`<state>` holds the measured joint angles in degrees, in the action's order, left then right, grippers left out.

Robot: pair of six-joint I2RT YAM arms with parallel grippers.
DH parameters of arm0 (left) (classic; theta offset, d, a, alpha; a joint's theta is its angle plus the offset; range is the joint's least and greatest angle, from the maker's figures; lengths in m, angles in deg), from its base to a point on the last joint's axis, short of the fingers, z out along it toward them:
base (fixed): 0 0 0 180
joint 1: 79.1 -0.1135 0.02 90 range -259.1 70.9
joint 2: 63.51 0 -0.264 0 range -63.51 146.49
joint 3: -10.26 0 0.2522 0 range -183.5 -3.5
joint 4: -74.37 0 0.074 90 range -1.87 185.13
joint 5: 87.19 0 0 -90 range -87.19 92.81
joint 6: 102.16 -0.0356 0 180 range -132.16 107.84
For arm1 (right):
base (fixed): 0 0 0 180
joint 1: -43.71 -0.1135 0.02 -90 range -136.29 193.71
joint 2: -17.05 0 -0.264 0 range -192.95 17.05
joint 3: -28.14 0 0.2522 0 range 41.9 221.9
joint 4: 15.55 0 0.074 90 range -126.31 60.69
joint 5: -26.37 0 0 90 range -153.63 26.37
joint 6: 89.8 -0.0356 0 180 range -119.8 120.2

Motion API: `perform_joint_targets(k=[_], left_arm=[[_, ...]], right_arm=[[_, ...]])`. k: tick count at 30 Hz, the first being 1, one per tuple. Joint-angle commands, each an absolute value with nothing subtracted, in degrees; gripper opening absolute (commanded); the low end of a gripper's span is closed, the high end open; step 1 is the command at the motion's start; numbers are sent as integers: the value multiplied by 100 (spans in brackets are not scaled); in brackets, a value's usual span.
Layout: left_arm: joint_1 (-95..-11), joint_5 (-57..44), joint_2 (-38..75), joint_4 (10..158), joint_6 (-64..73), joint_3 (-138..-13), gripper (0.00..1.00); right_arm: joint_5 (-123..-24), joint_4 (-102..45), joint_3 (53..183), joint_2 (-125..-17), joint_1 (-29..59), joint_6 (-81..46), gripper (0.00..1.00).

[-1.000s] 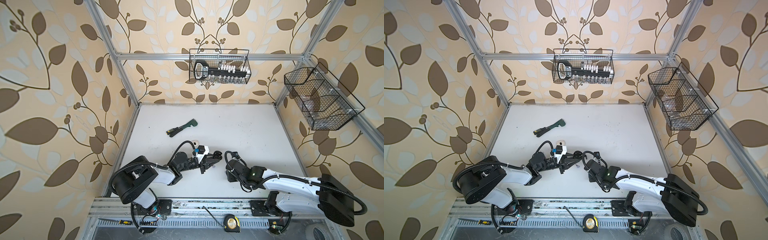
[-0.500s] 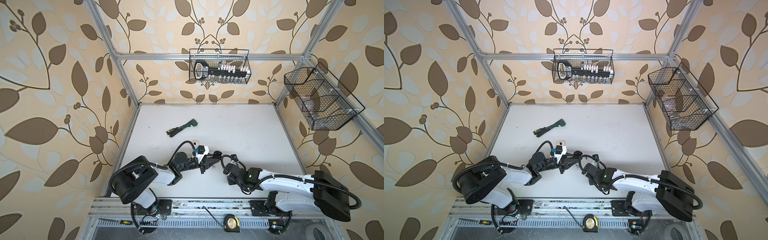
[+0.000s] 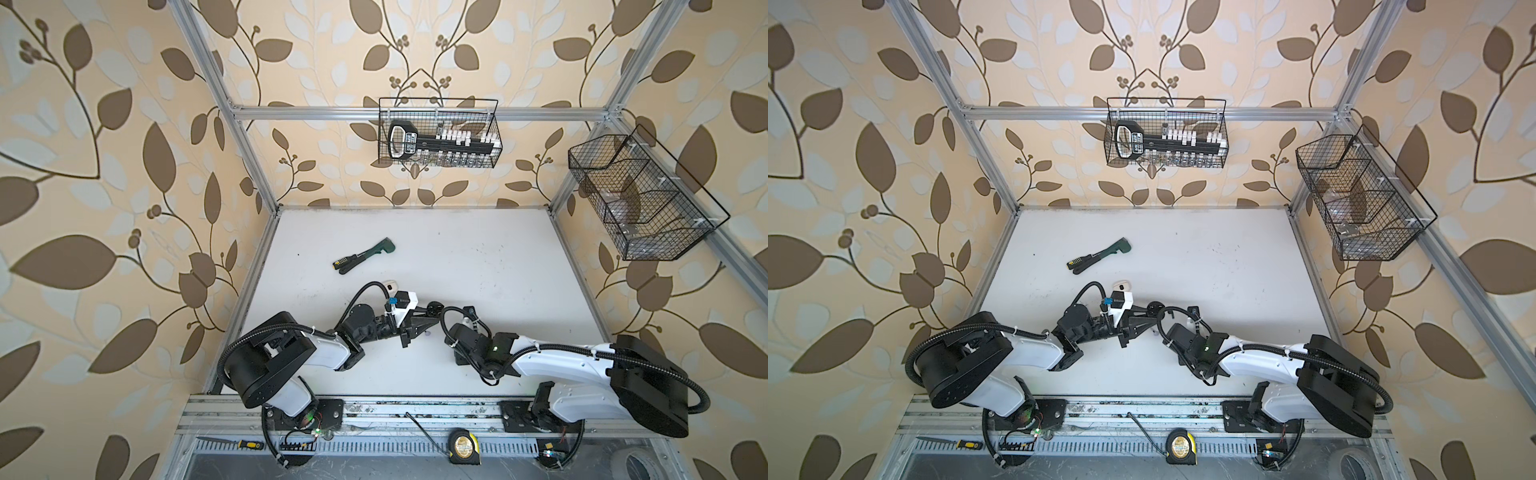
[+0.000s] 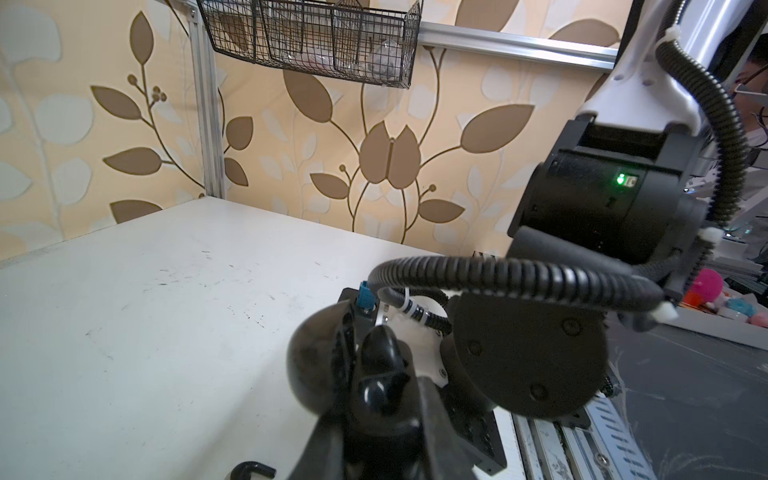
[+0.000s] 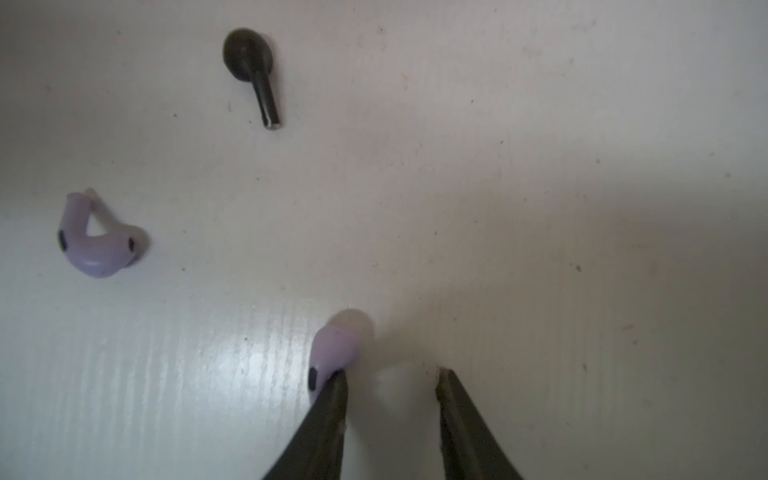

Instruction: Insert the wireless bluetooth earbuds into the charging case

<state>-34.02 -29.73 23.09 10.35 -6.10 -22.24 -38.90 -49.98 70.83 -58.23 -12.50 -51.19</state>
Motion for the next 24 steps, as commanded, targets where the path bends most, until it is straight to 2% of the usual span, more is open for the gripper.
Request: perform_joint_targets(k=[1,6,14,20,24], left_arm=[[-3357,-2971,2118,652,-715,-2204,0],[-3357,-2971,2120,652,-715,-2202,0],[-3357,-2980,2121,657,-724,-2199,0],[-3357,-2971,2121,653,-730,-2200,0],[-3357,-2971,2121,657,-733,-2197,0]], right_arm=[[-3871,-5230,7005,-6046,-1164,-5167,36],[-3885,-5292,7073,-5962,-1167,-5151,34],[-3704,-5764,7218,-5257,-1175,-5063,35],[-3985,-5496,7231,-4795,-1177,-4719,49],[-4145,-5444,7372,-5036,-1080,-4538,50]])
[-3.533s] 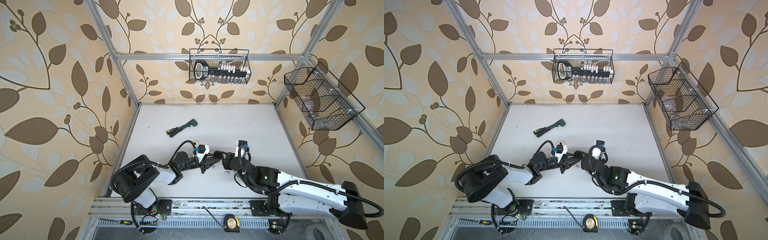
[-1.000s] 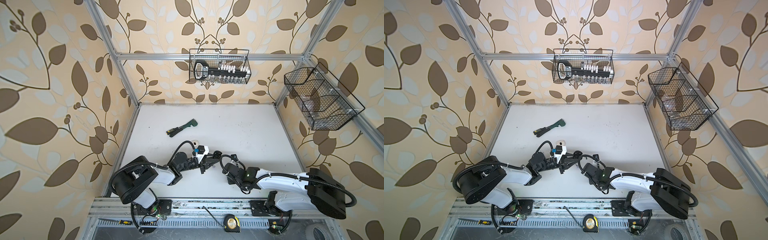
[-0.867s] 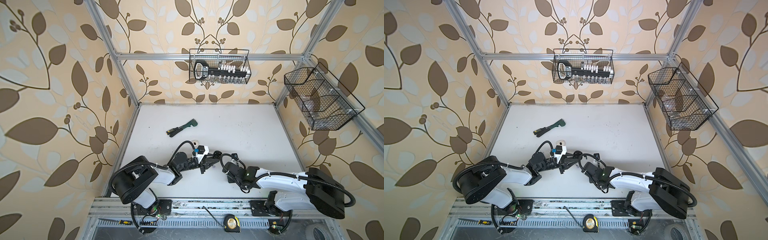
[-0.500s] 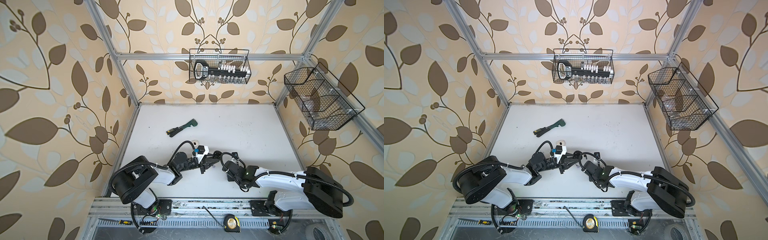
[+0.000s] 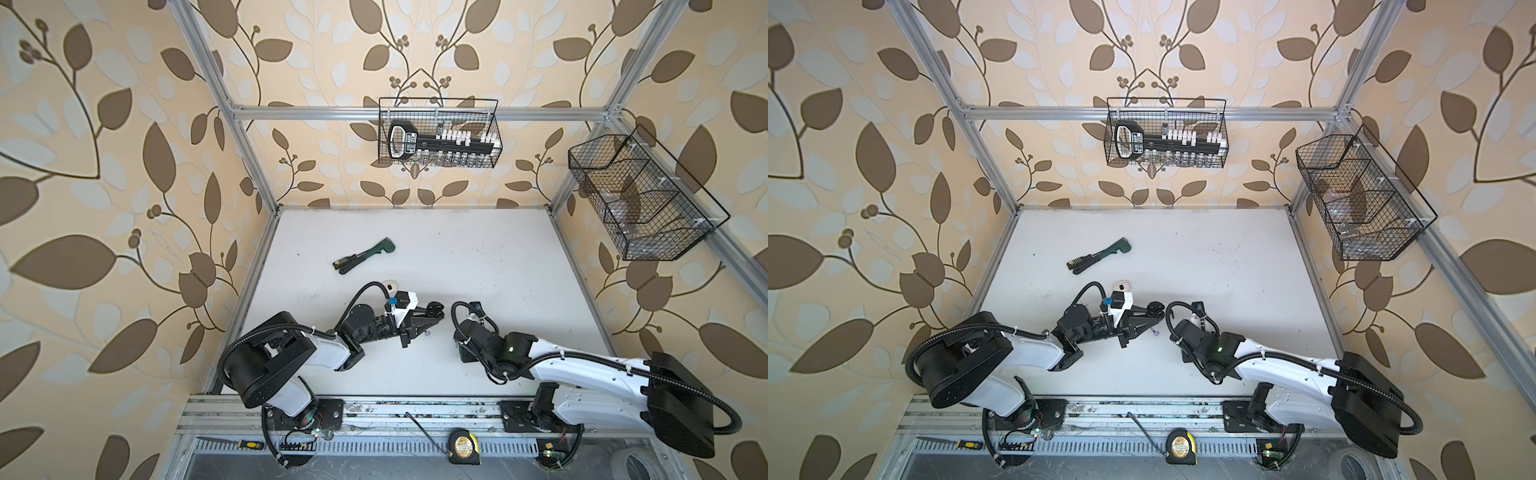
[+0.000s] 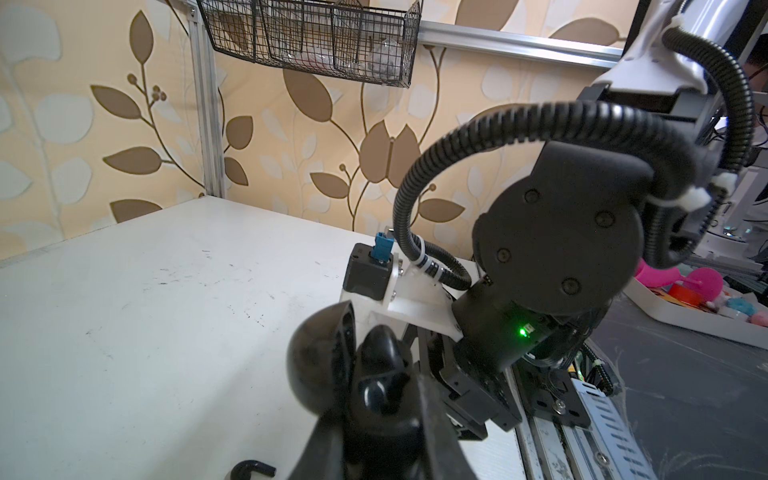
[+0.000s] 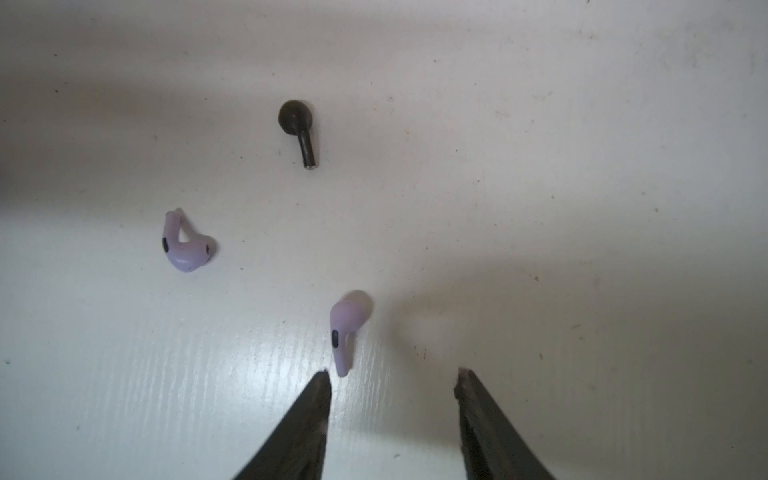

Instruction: Insert the wireless bluetooth earbuds into the charging case

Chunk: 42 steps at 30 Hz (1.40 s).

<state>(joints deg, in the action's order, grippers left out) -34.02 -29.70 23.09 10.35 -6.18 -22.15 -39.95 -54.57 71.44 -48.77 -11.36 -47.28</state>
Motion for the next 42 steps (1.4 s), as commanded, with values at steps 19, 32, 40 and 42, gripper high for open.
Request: perform_joint_targets(k=[19,32,40,42], left_arm=[[-3357,-2962,2086,652,-735,-2178,0],[-3357,-2971,2077,657,-727,-2177,0],[-3357,-2971,2093,657,-732,-2179,0],[-3357,-2971,2095,656,-736,-2180,0]], right_arm=[[-4333,-5403,7985,-6867,-926,-4199,39],[-4364,-5296,7857,-6860,-885,-4278,31],[-4523,-5124,7663,-6738,-850,-4330,25],[-4547,-5122,7645,-6724,-848,-4347,23]])
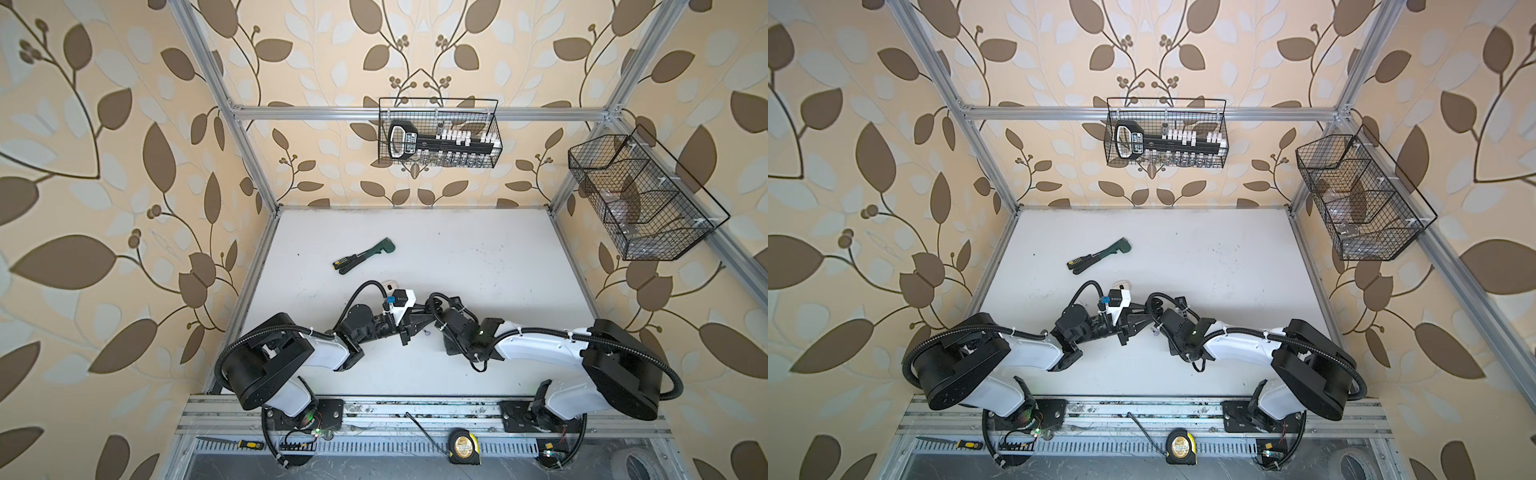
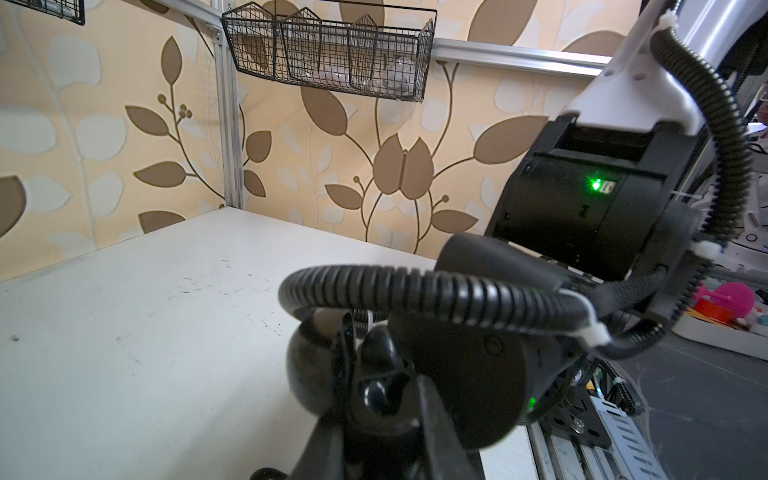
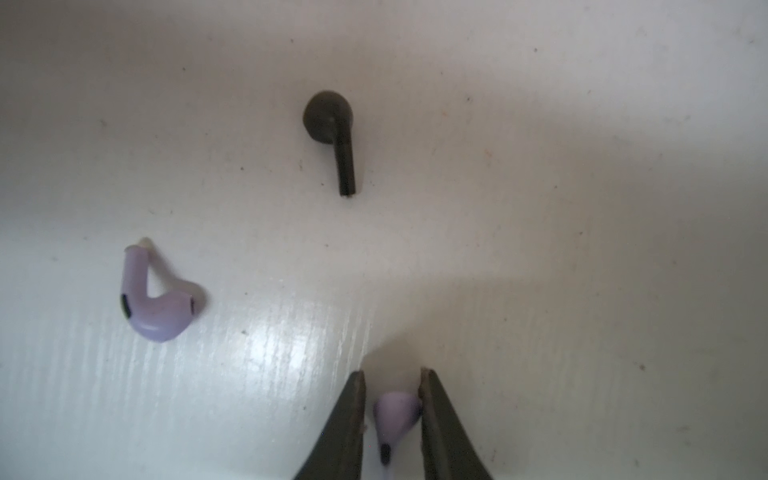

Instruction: Insert the wireless bluetooth earbuds into the charging case

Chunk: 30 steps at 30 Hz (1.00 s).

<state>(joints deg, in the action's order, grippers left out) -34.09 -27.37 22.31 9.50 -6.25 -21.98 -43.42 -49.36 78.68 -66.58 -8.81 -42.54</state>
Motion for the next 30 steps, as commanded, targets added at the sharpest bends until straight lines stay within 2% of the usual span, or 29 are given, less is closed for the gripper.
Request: perform_joint_targets(k=[1,14,21,30], left_arm=[[-3357,-2965,2095,657,-735,-2178,0],[-3357,-2962,2095,656,-743,-2184,0],[-3357,-2971,2096,656,-750,-2184,0],[-3357,-2971,2102,656,-743,-2178,0]], right_arm=[[-4552,-5121,7632,-6708,-850,-4348,23],[-4716,-5050,7499,-6404,-848,-4348,28],[-4674,-5065,7460,-6352,-847,-4357,27],[-4634,-5040,7440,-6430,-797,-4392,22]])
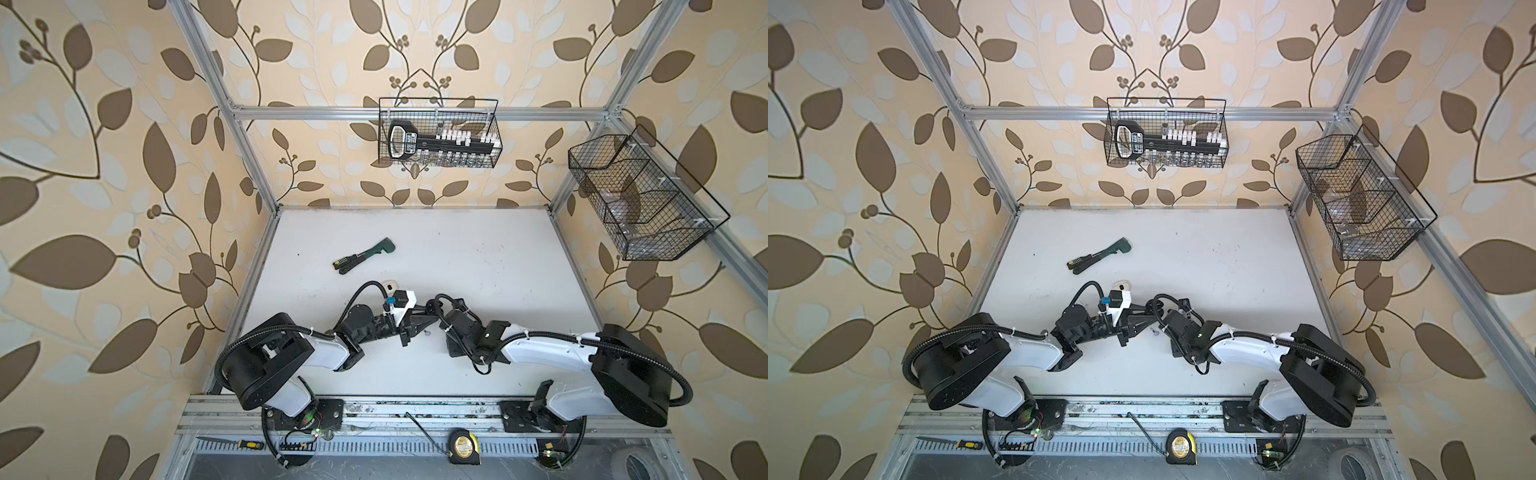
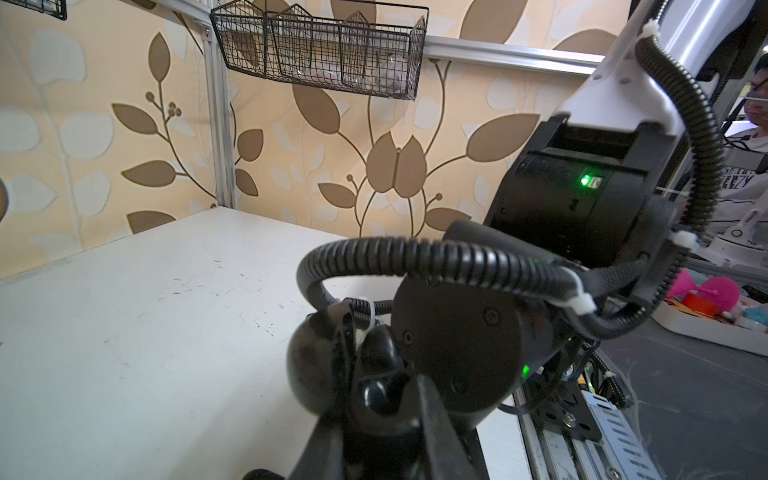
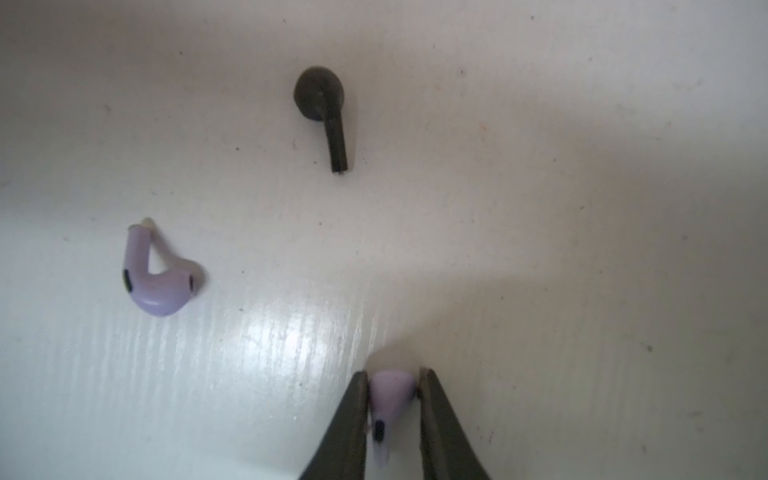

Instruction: Insert the wireless bluetooth earbuds into the charging case

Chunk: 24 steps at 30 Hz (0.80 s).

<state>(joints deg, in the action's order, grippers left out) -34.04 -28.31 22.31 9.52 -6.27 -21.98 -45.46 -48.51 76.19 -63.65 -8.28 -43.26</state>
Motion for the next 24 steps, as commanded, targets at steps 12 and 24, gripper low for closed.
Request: perform_joint_targets(k=[12,24], left_arm=[[-3357,-2980,2095,655,-778,-2173,0],[-3357,-1899,1970,657,-777,-1886,0]], right_arm=[[-4588,-5178,7438,-5930,-786,-4418,37],[-4670,-4329,7698,-5526,-501,-4442,49]])
